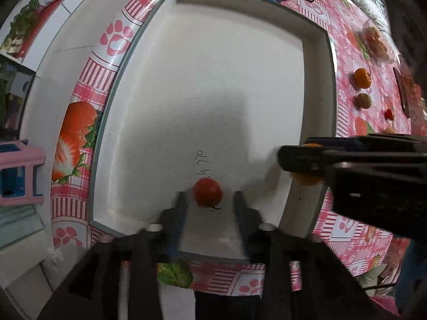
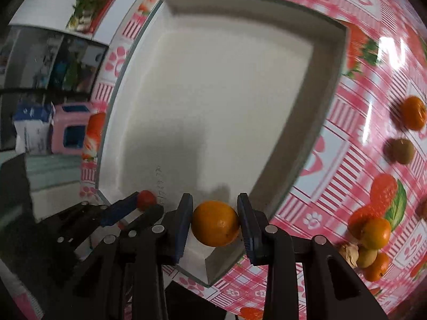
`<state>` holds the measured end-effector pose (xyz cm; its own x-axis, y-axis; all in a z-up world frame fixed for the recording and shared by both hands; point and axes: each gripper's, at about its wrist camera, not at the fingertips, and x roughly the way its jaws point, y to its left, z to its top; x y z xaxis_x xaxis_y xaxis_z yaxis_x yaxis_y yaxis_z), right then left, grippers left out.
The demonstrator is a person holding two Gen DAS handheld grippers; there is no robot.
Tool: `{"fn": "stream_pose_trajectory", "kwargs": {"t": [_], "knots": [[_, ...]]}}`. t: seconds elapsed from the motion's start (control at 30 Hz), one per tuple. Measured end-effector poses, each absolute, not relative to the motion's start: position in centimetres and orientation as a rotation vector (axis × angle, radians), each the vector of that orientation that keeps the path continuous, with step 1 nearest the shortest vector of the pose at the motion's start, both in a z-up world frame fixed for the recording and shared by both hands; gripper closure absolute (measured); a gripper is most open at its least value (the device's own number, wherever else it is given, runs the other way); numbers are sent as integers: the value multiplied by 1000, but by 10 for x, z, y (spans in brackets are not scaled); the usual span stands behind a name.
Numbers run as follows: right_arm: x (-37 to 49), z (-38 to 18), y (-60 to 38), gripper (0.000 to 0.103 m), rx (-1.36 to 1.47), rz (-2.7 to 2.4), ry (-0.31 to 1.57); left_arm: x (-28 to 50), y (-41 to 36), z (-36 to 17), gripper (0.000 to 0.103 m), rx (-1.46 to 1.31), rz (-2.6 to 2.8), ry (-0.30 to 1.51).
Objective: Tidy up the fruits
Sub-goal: 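Open the left tool dropping the tomato while the right tool releases the tangerine into the tray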
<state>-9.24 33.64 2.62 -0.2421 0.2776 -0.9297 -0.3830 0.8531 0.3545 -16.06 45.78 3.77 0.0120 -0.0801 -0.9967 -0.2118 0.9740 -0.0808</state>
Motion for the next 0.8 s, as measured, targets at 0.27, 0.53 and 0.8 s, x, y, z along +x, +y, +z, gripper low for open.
{"fn": "stream_pose_trajectory", "kwargs": {"t": [0.27,0.53,0.8], "knots": [[-93,28,357,67,-180,653,1704,-179,459,91,25,-177,88,1513],[-91,41,363,26,-197,680,1674,-210,458,149,23,-149,76,1465],[-86,49,350,0,-189,659,1644,-228,439,164,23,-86,114,1466]]}}
